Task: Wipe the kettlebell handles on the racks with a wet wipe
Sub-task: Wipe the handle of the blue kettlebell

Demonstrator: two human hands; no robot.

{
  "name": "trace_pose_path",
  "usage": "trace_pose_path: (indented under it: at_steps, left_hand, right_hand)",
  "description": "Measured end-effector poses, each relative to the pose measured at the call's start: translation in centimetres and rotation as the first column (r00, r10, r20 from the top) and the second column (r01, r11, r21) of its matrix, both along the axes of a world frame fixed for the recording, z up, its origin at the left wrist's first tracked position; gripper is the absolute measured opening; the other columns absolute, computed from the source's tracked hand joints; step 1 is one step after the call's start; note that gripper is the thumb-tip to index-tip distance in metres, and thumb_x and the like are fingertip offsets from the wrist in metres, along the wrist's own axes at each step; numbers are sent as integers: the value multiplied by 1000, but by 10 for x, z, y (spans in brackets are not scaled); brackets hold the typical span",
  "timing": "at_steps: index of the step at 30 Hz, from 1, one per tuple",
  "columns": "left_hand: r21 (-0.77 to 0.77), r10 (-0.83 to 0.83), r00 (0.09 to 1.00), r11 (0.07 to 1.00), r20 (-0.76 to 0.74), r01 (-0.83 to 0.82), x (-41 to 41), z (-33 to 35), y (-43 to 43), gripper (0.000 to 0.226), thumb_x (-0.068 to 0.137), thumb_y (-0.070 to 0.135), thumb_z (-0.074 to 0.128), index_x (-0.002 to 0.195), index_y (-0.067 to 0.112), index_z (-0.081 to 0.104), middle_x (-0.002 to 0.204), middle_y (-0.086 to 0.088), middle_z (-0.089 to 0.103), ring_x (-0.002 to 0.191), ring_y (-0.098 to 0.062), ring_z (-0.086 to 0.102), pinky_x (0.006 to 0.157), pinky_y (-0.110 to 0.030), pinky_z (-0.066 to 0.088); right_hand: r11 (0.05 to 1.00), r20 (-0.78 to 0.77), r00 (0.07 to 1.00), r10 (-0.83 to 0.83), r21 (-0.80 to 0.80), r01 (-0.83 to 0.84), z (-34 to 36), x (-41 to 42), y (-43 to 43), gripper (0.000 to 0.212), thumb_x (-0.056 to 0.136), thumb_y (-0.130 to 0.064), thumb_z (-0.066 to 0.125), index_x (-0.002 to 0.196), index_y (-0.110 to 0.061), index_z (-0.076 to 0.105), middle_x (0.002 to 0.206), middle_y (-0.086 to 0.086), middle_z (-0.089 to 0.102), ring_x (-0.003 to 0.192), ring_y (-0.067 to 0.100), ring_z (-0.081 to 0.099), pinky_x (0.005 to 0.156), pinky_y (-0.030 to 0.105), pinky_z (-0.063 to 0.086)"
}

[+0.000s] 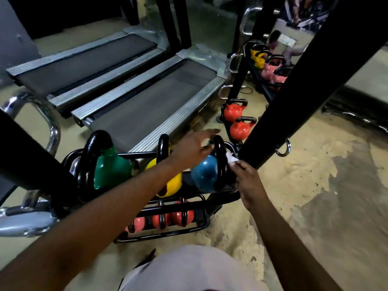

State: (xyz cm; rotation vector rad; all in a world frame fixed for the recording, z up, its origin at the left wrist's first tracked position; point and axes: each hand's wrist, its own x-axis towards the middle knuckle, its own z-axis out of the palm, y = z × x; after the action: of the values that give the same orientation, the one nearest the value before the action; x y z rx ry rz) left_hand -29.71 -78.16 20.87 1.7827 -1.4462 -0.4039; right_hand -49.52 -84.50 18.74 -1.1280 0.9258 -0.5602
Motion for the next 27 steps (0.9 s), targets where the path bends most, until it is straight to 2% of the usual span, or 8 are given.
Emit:
trace_pose_path:
  at_steps: [3, 6, 9, 12, 17, 20, 23, 27]
  left_hand:
    - [70, 22, 999, 997, 43, -25, 28, 13, -21, 30, 88, 25, 65, 116, 18, 72, 122, -3, 70, 112, -22, 65, 100, -34, 49]
    - [136, -48, 996, 990, 80, 37, 41, 23, -33, 21, 92, 21, 67, 109, 13, 76, 118, -3, 71, 109, -19, 66, 90, -20, 44]
    - [202, -91, 996, 975, 12, 87, 42, 26, -43, 20, 92, 30, 68, 107, 20, 77, 112, 3, 73, 99, -9, 65, 82, -13, 44]
    - [209, -148, 989, 967, -1, 144, 29, 23, -51, 24, 89, 32, 71, 109, 19, 76, 111, 4, 73, 91, 2, 58, 71, 4, 35]
    - [216, -191, 979, 961, 65, 174, 25, 21, -56, 29, 89, 42, 69, 113, 26, 73, 121, 8, 68, 99, 2, 54, 69, 8, 28]
    - [194, -184, 976, 968, 120, 159, 22, 18, -55, 31, 91, 44, 66, 115, 26, 72, 121, 6, 69, 101, -1, 58, 74, -2, 31]
    - [165, -155, 975, 978, 159, 128, 22, 16, -49, 30, 93, 41, 64, 116, 23, 72, 120, 6, 70, 106, -12, 63, 78, -12, 35]
    - [160, -173, 966, 977, 192, 143, 18, 14, -41, 30, 93, 40, 64, 118, 25, 71, 119, 6, 70, 107, -11, 63, 79, -15, 37]
  right_hand:
    - [912, -186, 979, -83, -410, -1, 14, 14, -6, 10, 90, -26, 72, 94, -17, 71, 91, -4, 72, 81, 7, 67, 72, 18, 52]
    - [582, -394, 904, -167, -780, -232, 19, 44, -13, 17, 78, -30, 74, 94, -24, 73, 98, -3, 68, 92, 13, 63, 85, 31, 51]
    - [231, -578, 710, -402, -815, -532, 20, 63, 0, 22, 69, -24, 70, 91, -23, 69, 98, 3, 57, 96, 26, 54, 81, 40, 47]
    - [161, -592, 645, -483, -784, -599, 17, 41, 17, 26, 65, -25, 71, 91, -25, 66, 100, 1, 55, 99, 26, 50, 84, 40, 42]
    - [532, -413, 837, -359, -827, -180, 9, -5, 26, 12, 84, -33, 64, 97, -32, 64, 104, -13, 64, 103, 12, 53, 87, 35, 41]
    - [944, -201, 969, -142, -323, 72, 14, 4, 6, 11, 94, -26, 63, 102, -22, 69, 102, -3, 73, 97, 14, 66, 87, 36, 51]
    - [986, -116, 986, -119, 107, 132, 12, 37, -20, 27, 92, -23, 60, 112, -9, 72, 106, 9, 75, 99, 24, 70, 90, 38, 54]
    - [983, -262, 959, -111, 115, 145, 12, 32, -19, 23, 87, -23, 57, 95, -7, 72, 93, 12, 70, 80, 28, 66, 74, 38, 52]
